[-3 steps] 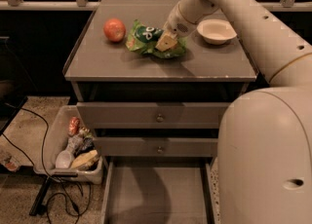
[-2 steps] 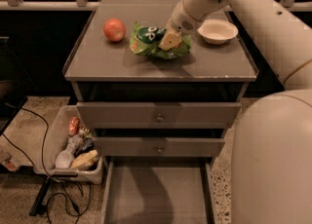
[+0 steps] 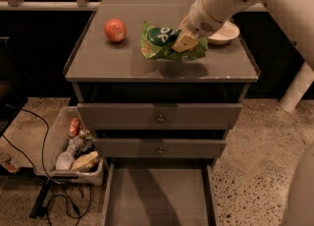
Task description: Place green rice chip bag into bottom drawer
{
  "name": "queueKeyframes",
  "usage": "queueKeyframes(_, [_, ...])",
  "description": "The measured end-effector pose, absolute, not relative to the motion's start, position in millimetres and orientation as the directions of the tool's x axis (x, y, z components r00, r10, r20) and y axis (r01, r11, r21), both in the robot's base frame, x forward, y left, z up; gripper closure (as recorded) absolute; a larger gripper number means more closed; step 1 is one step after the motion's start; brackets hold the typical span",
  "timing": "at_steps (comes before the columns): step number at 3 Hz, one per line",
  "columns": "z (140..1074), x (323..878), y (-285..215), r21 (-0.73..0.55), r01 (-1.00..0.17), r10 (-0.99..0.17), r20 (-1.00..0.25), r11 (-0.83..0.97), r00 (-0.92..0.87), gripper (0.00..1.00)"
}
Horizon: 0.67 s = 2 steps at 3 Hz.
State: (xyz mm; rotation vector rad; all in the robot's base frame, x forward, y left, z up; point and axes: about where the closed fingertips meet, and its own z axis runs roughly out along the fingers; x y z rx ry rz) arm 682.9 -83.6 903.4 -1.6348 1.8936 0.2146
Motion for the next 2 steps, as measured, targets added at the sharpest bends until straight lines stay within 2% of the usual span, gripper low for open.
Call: queueKeyframes(2, [896, 610, -122, -0.268, -0.926, -0.846, -0.525, 0.267, -0.092, 1.0])
